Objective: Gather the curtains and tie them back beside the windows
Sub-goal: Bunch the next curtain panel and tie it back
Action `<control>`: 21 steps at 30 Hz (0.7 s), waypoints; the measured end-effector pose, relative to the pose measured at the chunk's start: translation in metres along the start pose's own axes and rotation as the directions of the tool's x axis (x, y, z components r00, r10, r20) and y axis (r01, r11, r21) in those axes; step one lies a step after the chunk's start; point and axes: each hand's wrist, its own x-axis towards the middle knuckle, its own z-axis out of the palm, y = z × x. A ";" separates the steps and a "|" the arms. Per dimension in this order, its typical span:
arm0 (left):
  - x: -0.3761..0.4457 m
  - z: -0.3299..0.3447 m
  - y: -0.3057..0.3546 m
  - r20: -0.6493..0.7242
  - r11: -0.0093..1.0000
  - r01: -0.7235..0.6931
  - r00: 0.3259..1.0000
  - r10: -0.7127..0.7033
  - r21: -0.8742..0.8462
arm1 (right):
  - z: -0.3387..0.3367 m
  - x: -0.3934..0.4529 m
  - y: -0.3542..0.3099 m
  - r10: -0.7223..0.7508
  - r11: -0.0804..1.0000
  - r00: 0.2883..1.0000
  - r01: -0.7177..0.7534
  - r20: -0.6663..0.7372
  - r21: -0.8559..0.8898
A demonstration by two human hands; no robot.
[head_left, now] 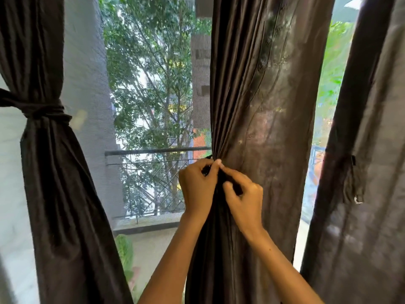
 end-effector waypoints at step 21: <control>-0.002 -0.004 -0.006 -0.002 0.996 -0.088 0.996 0.088 0.028 | 0.016 -0.002 -0.005 -0.110 0.994 0.992 0.108 -0.063 -0.034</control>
